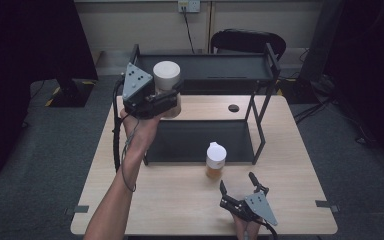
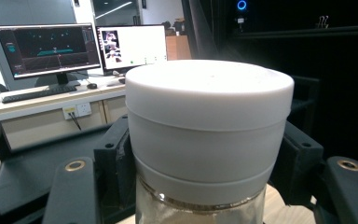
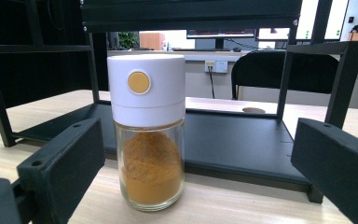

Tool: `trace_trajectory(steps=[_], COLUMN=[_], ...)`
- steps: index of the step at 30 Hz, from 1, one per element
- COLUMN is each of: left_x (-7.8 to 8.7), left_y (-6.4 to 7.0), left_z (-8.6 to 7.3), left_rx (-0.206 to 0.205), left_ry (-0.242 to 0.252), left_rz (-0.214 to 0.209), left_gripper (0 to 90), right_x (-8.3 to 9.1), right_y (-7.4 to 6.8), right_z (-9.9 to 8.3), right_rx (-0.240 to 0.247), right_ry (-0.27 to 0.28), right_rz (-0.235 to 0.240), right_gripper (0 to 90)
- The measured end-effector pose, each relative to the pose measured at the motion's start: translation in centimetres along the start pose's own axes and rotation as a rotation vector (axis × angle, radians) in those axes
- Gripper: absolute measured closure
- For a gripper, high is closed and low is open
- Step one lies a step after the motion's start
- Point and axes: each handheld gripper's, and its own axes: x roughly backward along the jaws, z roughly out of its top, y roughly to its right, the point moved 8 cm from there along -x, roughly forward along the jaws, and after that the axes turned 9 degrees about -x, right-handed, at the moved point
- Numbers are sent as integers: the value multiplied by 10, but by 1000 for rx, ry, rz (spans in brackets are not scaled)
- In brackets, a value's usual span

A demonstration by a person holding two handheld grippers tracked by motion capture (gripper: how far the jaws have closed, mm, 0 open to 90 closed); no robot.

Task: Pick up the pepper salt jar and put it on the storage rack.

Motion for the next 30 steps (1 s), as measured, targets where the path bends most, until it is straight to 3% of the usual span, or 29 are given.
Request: trace_trajectory(steps=[7, 15, 21, 30], left_x=[-8, -31, -52, -71], left_y=[-12, -28, -33, -37], left_z=[17, 35, 41, 43], left_rx=[4, 21, 17, 21], left_ry=[-7, -23, -33, -30], left_rz=[14, 34, 55, 93], left_gripper=[347, 347, 347, 347], right_x=[0, 0, 0, 0], right_y=[0, 0, 0, 1], right_z=[0, 0, 0, 0], right_rx=[1, 1, -2, 0], right_ry=[0, 0, 0, -1], right_rz=[1, 1, 2, 6], right_gripper=[13, 13, 13, 13])
